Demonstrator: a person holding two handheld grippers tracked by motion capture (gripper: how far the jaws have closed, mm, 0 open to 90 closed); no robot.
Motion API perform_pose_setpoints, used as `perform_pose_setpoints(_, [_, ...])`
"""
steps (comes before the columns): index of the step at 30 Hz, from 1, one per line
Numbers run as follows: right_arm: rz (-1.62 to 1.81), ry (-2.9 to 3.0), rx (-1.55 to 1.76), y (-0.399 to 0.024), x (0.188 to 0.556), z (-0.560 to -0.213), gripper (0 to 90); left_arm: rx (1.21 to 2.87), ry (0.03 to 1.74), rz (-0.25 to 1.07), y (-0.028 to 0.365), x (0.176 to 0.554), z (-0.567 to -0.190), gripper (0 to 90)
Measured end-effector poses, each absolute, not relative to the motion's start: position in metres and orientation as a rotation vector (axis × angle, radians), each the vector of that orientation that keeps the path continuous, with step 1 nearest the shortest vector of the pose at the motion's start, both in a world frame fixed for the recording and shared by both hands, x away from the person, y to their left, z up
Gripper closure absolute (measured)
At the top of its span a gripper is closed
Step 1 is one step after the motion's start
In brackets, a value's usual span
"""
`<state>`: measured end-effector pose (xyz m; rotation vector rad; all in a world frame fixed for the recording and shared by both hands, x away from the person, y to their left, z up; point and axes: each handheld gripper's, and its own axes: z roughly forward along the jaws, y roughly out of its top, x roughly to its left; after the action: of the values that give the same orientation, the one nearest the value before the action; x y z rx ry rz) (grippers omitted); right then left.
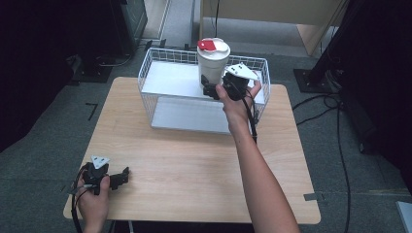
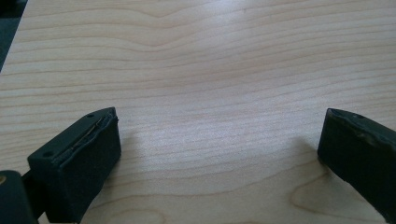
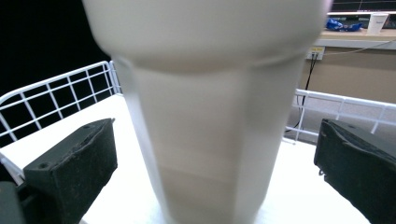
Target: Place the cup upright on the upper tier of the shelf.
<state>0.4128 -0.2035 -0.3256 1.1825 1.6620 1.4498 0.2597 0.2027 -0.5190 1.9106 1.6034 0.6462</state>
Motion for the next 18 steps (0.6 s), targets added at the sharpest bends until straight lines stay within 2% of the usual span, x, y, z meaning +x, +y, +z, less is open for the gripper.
perform_pose_setpoints(18, [1.484, 1.682, 1.165, -0.218, 0.368, -0.353, 0.0, 1.914, 1.600, 0.647, 0.203, 0.260, -0.519, 0.0])
